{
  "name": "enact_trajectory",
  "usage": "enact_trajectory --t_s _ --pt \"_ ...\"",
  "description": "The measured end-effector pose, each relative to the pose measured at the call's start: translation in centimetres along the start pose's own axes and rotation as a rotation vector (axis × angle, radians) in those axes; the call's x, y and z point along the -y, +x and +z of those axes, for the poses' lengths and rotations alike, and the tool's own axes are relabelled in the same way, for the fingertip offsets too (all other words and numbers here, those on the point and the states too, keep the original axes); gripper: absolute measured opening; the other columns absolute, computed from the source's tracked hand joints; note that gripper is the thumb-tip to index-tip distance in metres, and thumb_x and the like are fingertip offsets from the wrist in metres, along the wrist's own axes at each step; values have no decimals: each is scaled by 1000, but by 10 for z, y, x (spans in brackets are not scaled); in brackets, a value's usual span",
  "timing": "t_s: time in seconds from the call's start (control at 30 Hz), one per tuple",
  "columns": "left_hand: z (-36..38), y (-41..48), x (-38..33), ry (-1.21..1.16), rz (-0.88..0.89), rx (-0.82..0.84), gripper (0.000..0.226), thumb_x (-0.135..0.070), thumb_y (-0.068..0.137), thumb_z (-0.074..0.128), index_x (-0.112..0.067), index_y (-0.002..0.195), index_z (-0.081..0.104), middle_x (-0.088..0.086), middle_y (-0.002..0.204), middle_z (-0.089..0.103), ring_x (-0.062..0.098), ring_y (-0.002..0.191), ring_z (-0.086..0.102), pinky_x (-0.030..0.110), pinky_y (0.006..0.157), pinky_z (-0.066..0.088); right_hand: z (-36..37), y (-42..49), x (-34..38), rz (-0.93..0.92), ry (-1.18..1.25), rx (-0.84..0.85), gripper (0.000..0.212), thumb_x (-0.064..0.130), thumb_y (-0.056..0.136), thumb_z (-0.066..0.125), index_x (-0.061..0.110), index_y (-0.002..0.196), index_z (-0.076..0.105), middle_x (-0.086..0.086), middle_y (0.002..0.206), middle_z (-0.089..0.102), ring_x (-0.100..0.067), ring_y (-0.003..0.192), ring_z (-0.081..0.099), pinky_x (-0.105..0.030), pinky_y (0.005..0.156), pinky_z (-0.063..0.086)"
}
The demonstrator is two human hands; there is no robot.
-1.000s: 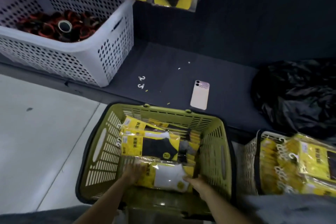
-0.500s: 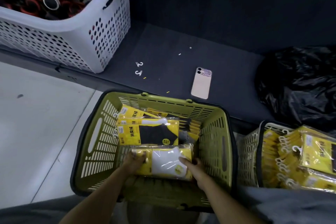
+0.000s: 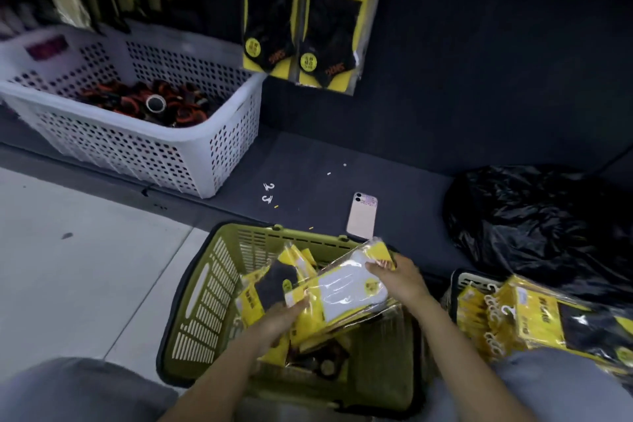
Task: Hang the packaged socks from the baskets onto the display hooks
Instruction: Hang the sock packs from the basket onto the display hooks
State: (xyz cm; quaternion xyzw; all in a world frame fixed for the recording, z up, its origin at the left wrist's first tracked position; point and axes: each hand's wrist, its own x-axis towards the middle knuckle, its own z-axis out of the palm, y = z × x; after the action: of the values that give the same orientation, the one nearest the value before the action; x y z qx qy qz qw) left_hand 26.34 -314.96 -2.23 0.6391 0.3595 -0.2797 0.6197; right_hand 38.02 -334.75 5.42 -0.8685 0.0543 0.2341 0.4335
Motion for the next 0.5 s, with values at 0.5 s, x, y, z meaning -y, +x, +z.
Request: enact_trajectory --t_s 0.5 --pt "29 -121 -162 -840 620 267 62 -49 68 63 -21 123 54 5 133 56 25 124 52 38 99 43 -57 -58 105 -124 932 -11 35 33 90 60 8 114 67 -12 105 72 -30 94 68 -39 73 56"
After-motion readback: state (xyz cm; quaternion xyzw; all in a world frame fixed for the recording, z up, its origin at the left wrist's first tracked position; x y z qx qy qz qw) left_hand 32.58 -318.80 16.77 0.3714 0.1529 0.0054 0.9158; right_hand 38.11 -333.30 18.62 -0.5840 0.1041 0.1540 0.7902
